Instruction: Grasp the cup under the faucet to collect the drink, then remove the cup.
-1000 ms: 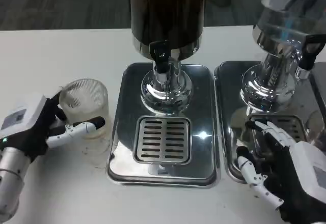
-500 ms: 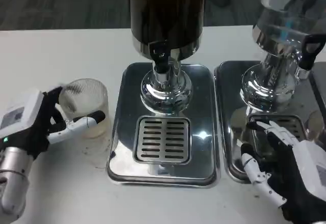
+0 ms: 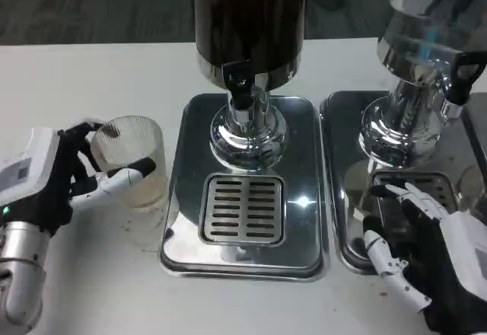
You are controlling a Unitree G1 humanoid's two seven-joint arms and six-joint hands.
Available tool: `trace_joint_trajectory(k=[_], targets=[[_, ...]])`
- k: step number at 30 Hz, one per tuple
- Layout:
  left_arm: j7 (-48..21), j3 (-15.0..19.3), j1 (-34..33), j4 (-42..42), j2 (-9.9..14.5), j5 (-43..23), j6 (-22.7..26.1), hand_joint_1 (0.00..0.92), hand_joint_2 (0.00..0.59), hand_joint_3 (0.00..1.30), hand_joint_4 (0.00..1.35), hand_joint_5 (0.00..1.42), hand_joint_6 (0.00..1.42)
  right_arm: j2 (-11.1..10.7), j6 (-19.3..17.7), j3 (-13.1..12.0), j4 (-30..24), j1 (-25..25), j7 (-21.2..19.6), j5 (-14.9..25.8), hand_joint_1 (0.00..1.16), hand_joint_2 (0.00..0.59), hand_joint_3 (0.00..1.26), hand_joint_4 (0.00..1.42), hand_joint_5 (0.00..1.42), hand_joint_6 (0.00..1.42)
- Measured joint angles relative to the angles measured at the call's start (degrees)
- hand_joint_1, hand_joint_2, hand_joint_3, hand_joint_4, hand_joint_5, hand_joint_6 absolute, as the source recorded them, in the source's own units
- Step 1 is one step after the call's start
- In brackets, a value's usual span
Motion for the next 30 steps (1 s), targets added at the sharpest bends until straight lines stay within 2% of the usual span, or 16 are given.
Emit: trace_joint_trajectory(k=[13, 20, 30], targets=[[0.45, 0.10, 0.48, 0.00, 0.00, -0.41, -0.63, 0.182, 0.085, 0.64, 0.95, 1.06, 1.38, 0.02, 0.00, -0.79, 0.00, 0.01, 0.52, 0.86, 0.14, 0.445, 0.31, 0.17, 0.13, 0.27], [1.74, 0.28, 1.23, -0.01, 0.08, -0.50, -0.84, 0.238, 0.102, 0.66, 0.97, 1.08, 1.41, 0.01, -0.01, -0.85, 0.00, -0.01, 0.57, 1.22, 0.14, 0.445, 0.32, 0.18, 0.13, 0.27], [3.00, 0.62, 3.50, -0.99, 1.40, -0.51, -2.50, 0.259, 0.105, 0.67, 0.98, 1.08, 1.42, 0.02, -0.21, -0.86, 0.09, -0.17, 0.66, 1.40, 0.14, 0.458, 0.32, 0.18, 0.13, 0.27]])
